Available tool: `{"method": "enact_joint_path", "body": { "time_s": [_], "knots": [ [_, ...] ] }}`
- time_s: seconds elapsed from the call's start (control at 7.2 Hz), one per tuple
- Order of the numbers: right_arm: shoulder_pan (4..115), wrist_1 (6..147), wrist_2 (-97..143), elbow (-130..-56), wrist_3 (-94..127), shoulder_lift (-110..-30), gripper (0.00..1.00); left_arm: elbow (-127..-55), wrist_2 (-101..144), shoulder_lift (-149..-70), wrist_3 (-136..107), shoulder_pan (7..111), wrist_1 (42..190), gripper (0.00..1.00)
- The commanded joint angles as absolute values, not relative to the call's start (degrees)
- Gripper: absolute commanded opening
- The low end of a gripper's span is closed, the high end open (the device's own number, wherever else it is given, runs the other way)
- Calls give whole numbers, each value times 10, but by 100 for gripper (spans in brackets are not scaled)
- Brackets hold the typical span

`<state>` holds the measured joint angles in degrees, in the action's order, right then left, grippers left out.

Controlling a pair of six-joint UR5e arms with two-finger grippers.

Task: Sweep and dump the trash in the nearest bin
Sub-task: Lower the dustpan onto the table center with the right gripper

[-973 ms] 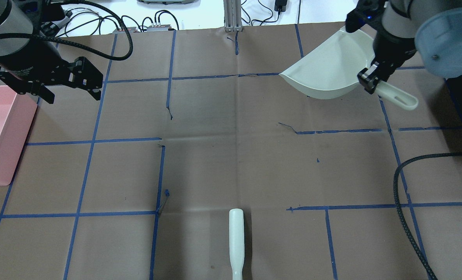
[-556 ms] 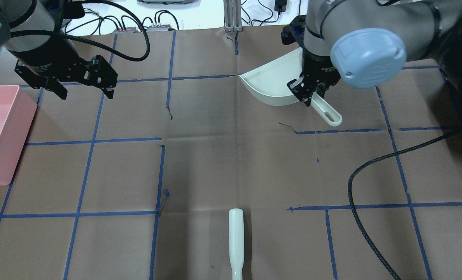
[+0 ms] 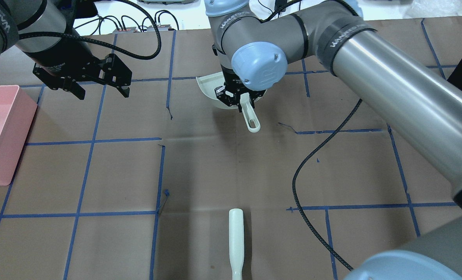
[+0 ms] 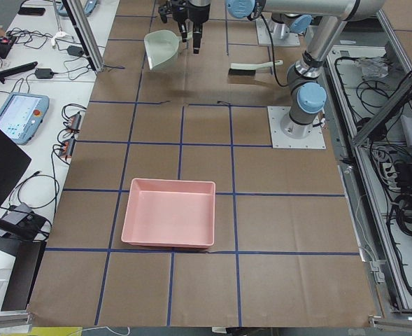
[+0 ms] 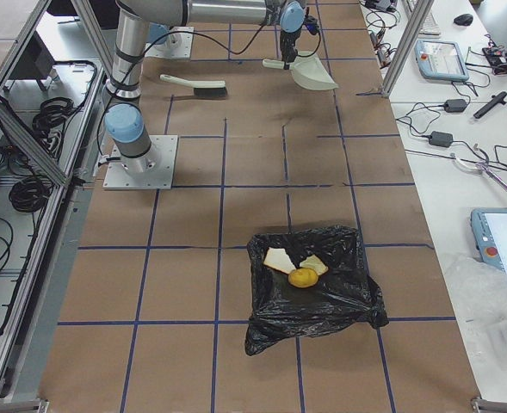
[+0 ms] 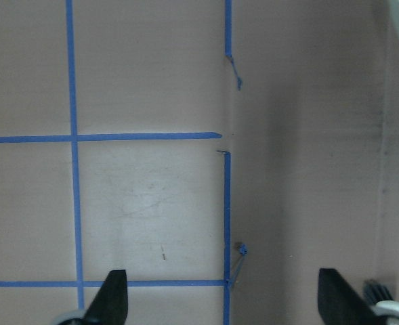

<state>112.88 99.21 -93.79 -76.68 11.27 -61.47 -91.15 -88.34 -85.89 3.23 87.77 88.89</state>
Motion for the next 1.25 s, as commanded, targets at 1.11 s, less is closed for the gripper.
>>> {"method": "enact_joint_path", "body": {
  "time_s": [1.11],
  "knots": [
    [1129,1096,-896,-763,195,-533,2,-925,-918,-861,13,879,885,100]
  ]
}}
